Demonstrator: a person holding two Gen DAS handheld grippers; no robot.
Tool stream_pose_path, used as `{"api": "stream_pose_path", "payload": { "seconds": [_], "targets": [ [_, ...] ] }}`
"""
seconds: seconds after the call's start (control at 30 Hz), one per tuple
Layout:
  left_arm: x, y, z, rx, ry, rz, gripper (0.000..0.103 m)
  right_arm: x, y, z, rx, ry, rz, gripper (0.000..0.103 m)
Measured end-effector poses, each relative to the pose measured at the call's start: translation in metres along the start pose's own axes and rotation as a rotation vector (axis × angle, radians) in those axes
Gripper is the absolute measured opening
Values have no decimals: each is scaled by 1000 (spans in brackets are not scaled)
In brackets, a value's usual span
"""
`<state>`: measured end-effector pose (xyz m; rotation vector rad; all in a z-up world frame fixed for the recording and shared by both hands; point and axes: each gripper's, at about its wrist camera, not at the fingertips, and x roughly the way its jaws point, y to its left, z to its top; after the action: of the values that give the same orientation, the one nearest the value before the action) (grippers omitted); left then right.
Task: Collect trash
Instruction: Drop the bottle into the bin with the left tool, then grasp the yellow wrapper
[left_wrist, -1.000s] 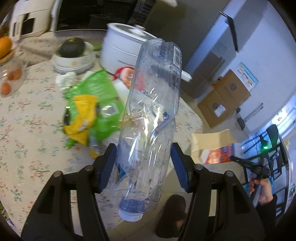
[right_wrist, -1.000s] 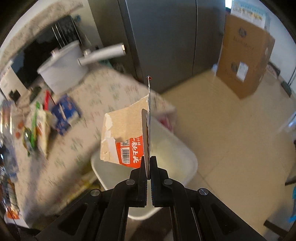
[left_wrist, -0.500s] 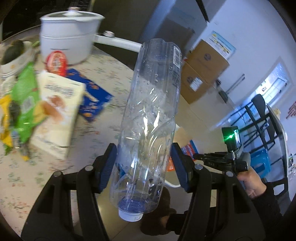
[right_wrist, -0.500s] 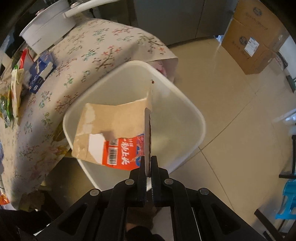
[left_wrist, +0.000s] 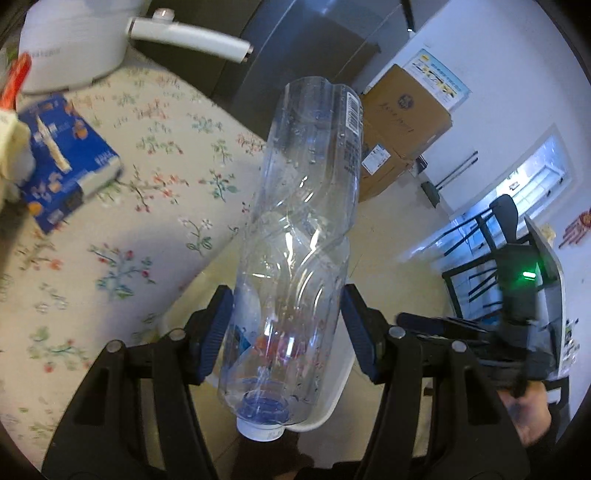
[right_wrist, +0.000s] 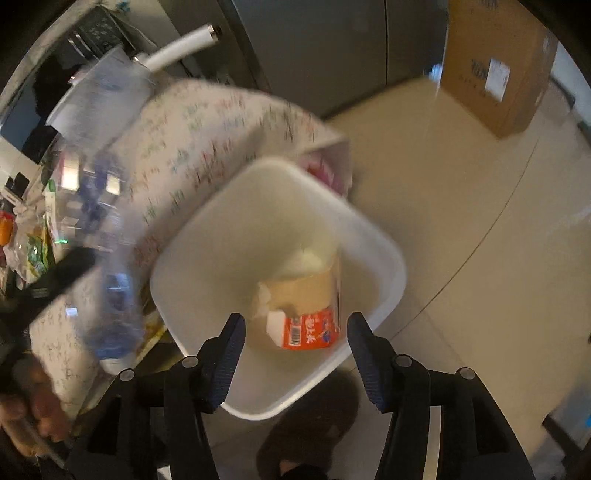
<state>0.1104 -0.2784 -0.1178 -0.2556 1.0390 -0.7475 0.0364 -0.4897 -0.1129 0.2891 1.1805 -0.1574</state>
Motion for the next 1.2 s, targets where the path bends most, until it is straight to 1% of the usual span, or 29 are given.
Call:
{"api": "stream_pose_path", "payload": {
  "seconds": [0.1,0.27,0.43,0.47,0.5,0.53,0.6,0.63,0.77,0.9,0.97,1.07,1.17,1.2],
  "targets": [
    [13,-2,-2,-3,-9,16,62,-8,-2,1,6,-13,-3,59],
    [29,0,-2,-9,-14,31,62,-9,-9,2,31,-9,-26,59],
    [45,0,-1,-4,6,41,63,-11,-19,4,72,-18,-39,60],
    [48,0,-1,2,15,36,64,-14,-19,4,74,-24,-47,62],
    [50,-1,0,8,25,48,64,-16,-19,4,73,-32,-57,63],
    [50,0,0,14,30,75,66,-18,-18,5,69,-40,-69,66],
    [43,0,-1,24,21,106,80,-22,-16,6,64,-52,-83,68],
    [37,2,-2,31,14,116,82,-24,-15,7,63,-60,-82,68],
    [11,10,-2,50,18,133,83,-27,-6,10,57,-73,-79,68],
    [-27,23,0,83,18,182,83,-27,11,13,29,-72,-60,69],
    [-54,33,3,105,-3,223,84,-26,23,15,13,-71,-51,69],
    [-85,52,10,118,-29,286,87,-25,52,19,-35,-80,-46,70],
    [-129,84,13,115,-56,366,89,-23,82,22,-82,-80,-39,73],
    [-137,92,13,112,-60,386,90,-22,92,24,-96,-78,-31,74]
  ]
}}
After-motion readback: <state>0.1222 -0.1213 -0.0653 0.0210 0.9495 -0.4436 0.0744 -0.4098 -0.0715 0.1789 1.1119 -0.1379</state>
